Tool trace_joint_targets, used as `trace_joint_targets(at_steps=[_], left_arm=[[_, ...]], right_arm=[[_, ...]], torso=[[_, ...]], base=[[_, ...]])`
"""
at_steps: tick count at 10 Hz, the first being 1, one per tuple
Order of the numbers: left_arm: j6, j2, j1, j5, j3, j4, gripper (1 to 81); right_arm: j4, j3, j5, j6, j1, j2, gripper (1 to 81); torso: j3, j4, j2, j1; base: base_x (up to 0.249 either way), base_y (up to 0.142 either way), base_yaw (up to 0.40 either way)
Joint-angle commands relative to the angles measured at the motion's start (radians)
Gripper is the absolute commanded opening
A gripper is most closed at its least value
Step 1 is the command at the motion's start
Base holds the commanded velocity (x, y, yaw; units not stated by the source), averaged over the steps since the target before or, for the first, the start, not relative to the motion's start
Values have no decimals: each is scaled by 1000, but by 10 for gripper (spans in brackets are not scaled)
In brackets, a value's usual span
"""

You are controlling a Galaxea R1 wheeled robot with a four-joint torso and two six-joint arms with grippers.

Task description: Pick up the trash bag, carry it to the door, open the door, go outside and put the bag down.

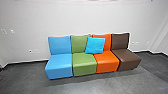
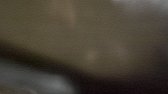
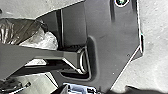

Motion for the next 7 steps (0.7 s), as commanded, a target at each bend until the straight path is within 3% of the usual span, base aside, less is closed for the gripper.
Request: trace_joint_targets(at_steps=[1, 4, 5, 6, 7], left_arm=[[6, 0, -21, 88, 6, 6, 10], [6, 1, -21, 87, 6, 6, 10], [6, 0, -21, 87, 6, 5, 10], [6, 1, -21, 82, -9, 5, 10], [6, 6, -20, 68, -26, 5, 10]], right_arm=[[-5, -65, -66, -9, 13, 28, 811], [-17, -131, -32, -17, -17, 68, 811], [-22, -154, -9, -19, -31, 83, 811], [-29, -181, 11, -19, -45, 102, 811], [-34, -217, 23, -19, -56, 126, 811]], torso=[[78, 0, 98, -63], [154, 0, 202, -132], [162, 0, 240, -157], [129, 0, 276, -181], [138, 0, 306, -202]], base=[[0, 0, 0], [0, 0, 0], [0, 0, 0], [0, 0, 0], [0, 0, 0]])
